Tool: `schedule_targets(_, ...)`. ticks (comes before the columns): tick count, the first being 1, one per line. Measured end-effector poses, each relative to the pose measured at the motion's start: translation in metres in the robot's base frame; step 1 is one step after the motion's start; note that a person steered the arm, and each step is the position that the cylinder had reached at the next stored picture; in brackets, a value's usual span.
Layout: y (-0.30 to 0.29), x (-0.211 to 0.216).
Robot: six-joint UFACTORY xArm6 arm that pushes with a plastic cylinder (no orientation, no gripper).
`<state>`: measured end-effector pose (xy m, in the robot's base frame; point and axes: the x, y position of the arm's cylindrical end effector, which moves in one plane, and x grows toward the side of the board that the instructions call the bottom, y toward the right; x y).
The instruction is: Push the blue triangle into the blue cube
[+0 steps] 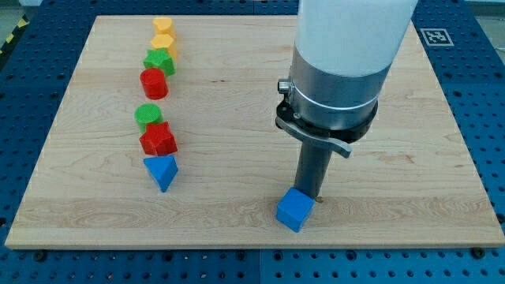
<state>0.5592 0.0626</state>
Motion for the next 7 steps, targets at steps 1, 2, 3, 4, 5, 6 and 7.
schedule_targets(1, -0.014, -0.001)
schedule_targets(2, -0.034, -0.001)
schedule_targets(3, -0.076, -0.001)
schedule_targets(4, -0.13, -0.001)
schedule_targets(5, -0.181, -0.001)
schedule_targets(6, -0.221, -0.001)
schedule_targets(7, -0.233, -0.013)
